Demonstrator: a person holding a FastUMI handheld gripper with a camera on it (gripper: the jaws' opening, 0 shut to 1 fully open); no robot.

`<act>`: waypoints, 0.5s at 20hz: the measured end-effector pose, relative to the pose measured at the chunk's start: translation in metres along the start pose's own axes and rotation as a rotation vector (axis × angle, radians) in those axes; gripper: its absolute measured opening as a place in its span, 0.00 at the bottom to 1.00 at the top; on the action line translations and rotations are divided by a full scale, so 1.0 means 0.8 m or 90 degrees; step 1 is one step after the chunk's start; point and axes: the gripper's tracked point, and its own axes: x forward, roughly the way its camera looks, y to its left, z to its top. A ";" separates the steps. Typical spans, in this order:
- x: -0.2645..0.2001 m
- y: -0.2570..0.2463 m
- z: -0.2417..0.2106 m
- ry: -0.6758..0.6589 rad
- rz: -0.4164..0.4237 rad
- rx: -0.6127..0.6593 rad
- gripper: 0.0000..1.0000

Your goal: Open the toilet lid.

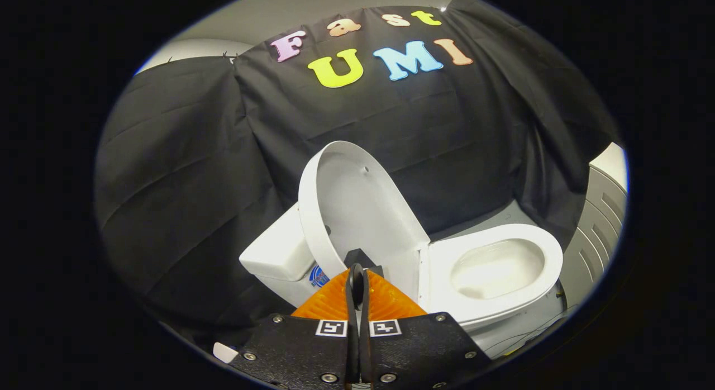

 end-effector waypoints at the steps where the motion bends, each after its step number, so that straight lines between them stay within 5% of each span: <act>1: 0.001 0.003 0.000 0.000 0.002 -0.002 0.00; 10: 0.007 0.013 -0.002 -0.008 0.026 -0.039 0.01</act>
